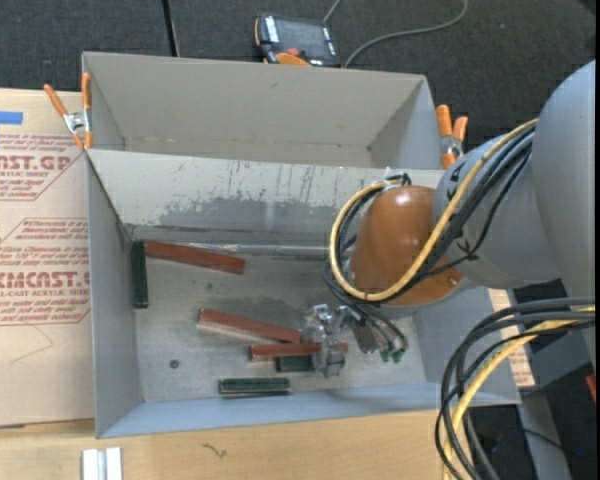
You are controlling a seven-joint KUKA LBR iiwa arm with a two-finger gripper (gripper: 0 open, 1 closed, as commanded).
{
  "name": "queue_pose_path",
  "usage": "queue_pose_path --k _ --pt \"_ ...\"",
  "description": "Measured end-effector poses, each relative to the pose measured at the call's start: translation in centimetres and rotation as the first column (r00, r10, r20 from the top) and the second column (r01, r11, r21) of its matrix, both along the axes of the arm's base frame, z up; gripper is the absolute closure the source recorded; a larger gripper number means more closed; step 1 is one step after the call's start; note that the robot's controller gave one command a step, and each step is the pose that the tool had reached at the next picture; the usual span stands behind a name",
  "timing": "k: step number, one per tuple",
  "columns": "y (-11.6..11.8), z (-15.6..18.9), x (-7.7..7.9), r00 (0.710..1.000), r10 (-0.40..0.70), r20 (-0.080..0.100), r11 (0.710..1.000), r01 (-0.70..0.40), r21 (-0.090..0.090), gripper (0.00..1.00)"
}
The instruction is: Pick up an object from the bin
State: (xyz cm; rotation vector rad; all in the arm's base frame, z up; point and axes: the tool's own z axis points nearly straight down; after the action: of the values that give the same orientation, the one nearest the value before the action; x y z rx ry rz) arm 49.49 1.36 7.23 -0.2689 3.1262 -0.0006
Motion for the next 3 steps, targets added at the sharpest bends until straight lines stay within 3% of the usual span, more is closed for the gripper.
queue_pose_path --k 1,2,3 --pt "-1.2 6.7 2.3 0.959 0.283 0.002 0.959 -0.283 -0.001 1.00" --pt "-1.1 6.5 2.1 0.960 0.281 -0.002 0.960 -0.281 0.001 0.00" --pt "3.6 0.3 -1.1 0.967 0.257 0.002 0.967 -0.257 0.002 0.00"
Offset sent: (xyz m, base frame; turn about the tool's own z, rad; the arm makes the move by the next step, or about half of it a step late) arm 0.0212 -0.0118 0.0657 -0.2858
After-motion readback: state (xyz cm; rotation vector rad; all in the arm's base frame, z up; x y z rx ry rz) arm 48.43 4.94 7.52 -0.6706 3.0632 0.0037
